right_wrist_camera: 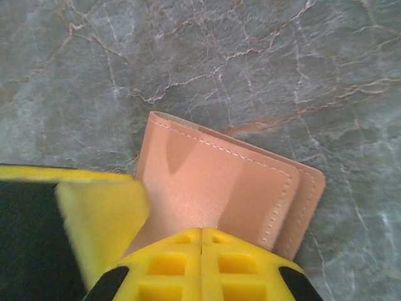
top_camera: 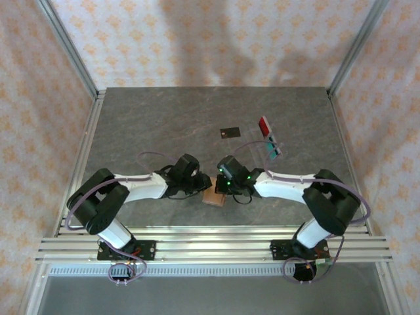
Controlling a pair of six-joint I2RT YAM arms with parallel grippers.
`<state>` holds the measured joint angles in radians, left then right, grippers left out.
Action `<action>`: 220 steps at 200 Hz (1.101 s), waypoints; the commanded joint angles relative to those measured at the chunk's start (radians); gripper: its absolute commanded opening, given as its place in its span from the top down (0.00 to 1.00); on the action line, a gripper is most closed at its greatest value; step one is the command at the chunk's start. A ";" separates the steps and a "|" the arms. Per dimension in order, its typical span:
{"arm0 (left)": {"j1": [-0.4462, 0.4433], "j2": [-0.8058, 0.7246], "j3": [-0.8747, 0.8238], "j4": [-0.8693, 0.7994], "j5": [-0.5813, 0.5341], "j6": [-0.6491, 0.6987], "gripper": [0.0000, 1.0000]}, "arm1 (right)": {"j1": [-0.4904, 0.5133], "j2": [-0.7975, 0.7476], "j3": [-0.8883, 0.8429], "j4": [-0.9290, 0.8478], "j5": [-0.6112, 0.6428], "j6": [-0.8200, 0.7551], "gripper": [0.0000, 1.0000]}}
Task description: Put the credit cards into the card holder
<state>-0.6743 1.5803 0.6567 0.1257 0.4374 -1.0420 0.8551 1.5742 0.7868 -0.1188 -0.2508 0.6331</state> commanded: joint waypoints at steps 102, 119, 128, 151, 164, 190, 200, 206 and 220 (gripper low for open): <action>-0.024 -0.150 -0.116 -0.089 -0.030 0.073 0.79 | -0.031 0.001 0.018 0.029 -0.114 -0.122 1.00; -0.024 -0.117 -0.110 -0.061 -0.014 0.071 0.79 | -0.035 -0.024 0.001 0.027 -0.115 -0.131 1.00; -0.024 -0.105 -0.120 -0.019 -0.001 0.056 0.78 | -0.037 -0.031 -0.007 0.032 -0.121 -0.135 1.00; -0.024 -0.077 -0.128 0.032 0.015 0.032 0.75 | -0.038 -0.029 -0.019 0.053 -0.136 -0.138 1.00; -0.025 -0.063 -0.124 0.036 0.018 0.031 0.73 | -0.038 -0.023 -0.021 0.064 -0.142 -0.135 1.00; -0.025 -0.041 -0.129 0.058 0.023 0.019 0.73 | -0.038 -0.005 -0.021 0.074 -0.147 -0.137 1.00; -0.026 -0.037 -0.129 0.057 0.023 0.017 0.73 | -0.037 -0.003 -0.027 0.078 -0.146 -0.142 1.00; -0.026 -0.037 -0.130 0.055 0.021 0.016 0.73 | -0.039 -0.004 -0.031 0.079 -0.142 -0.144 1.00; -0.026 -0.039 -0.135 0.052 0.016 0.013 0.73 | -0.037 -0.011 -0.040 0.074 -0.124 -0.154 1.00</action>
<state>-0.6941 1.5192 0.5419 0.1654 0.4641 -1.0161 0.8207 1.5642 0.7689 -0.0635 -0.3859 0.5064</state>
